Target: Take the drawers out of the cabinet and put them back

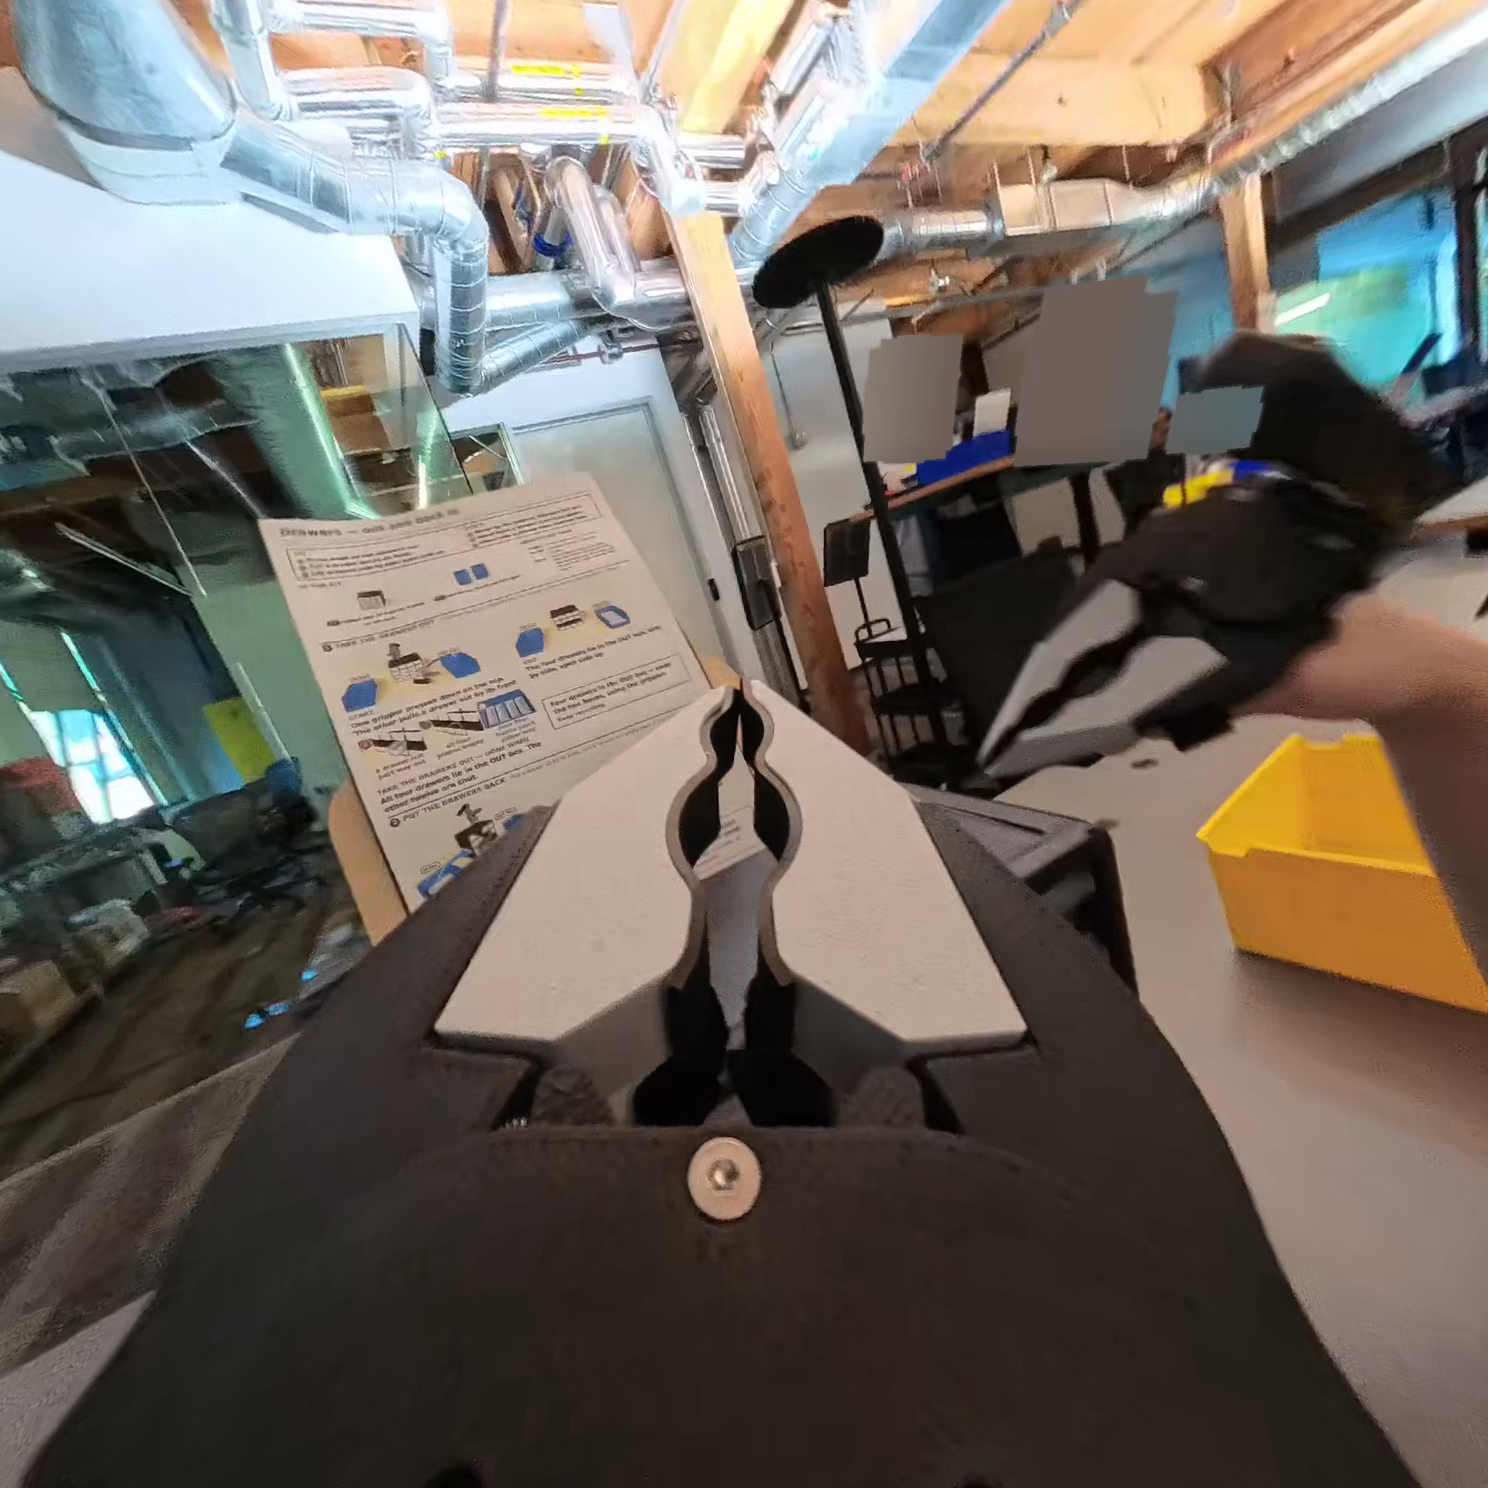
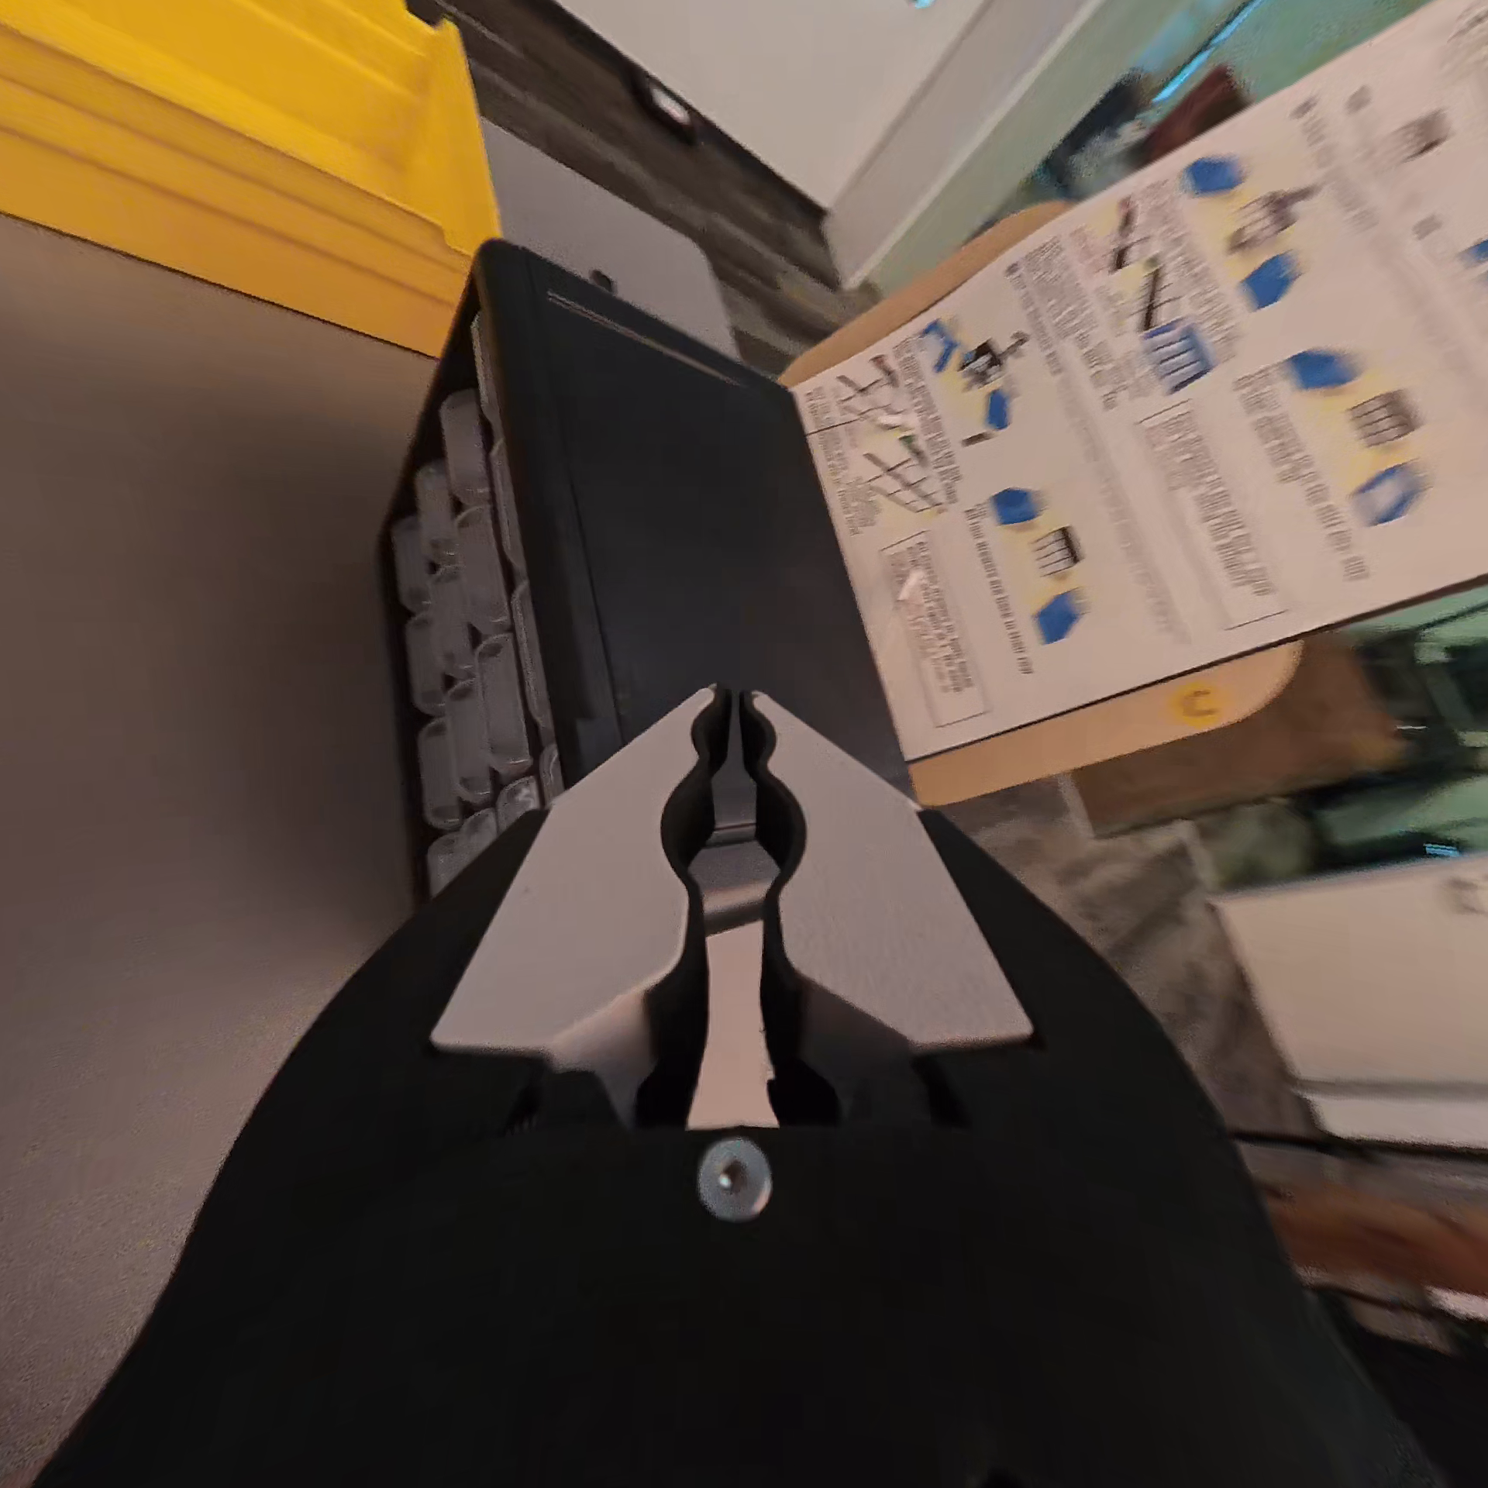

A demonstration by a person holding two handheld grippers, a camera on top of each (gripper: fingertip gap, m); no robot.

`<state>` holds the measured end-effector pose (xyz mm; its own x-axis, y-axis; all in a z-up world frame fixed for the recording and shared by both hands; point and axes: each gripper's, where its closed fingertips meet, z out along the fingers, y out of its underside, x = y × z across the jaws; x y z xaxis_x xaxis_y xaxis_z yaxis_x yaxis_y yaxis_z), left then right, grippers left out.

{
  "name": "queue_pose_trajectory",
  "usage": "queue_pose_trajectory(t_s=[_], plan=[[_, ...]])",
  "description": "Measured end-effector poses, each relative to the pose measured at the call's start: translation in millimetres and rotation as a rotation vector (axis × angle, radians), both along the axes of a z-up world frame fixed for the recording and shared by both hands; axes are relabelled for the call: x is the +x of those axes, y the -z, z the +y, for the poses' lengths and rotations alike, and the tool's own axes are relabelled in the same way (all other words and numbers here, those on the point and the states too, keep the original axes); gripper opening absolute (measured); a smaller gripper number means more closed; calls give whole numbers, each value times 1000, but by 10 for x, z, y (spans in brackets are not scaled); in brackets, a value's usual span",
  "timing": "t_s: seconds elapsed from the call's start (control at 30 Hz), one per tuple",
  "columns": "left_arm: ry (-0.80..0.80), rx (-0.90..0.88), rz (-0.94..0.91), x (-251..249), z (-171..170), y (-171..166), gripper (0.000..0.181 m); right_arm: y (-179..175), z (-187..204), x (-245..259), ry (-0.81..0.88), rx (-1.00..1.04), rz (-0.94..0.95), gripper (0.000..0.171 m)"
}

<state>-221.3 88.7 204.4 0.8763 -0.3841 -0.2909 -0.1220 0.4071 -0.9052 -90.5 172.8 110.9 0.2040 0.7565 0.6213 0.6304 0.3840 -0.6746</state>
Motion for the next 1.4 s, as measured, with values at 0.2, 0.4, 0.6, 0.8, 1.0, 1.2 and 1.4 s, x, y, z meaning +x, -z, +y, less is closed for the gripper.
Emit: queue_pose_trajectory(t_s=[0.2, 0.4, 0.6, 0.8, 1.0, 1.2, 1.4], plan=[[130, -141, -133, -459, 471, -65, 0, -131, -456, -546, 85, 298, -16, 4], [221, -274, -146, -568, 818, 301, 0, 394, -773, -1187, 96, 389, -91, 9], [239, -426, -90, -560, 1084, 656, 0, 1085, -801, -1487, 169, 451, -183, 14], [345, -569, -54, -416, 1149, 938, 0, 1367, -638, -1637, 273, 581, -169, 17], [413, -708, -116, -406, 1189, 1064, 0, 1481, -382, -1683, 382, 758, -269, 24], [474, -821, -55, -415, 1197, 1285, 0, 1713, -229, -1685, 403, 753, -348, 23], [510, -845, -13, -355, 1197, 1383, 0, 1671, -134, -1648, 435, 774, -341, 19]])
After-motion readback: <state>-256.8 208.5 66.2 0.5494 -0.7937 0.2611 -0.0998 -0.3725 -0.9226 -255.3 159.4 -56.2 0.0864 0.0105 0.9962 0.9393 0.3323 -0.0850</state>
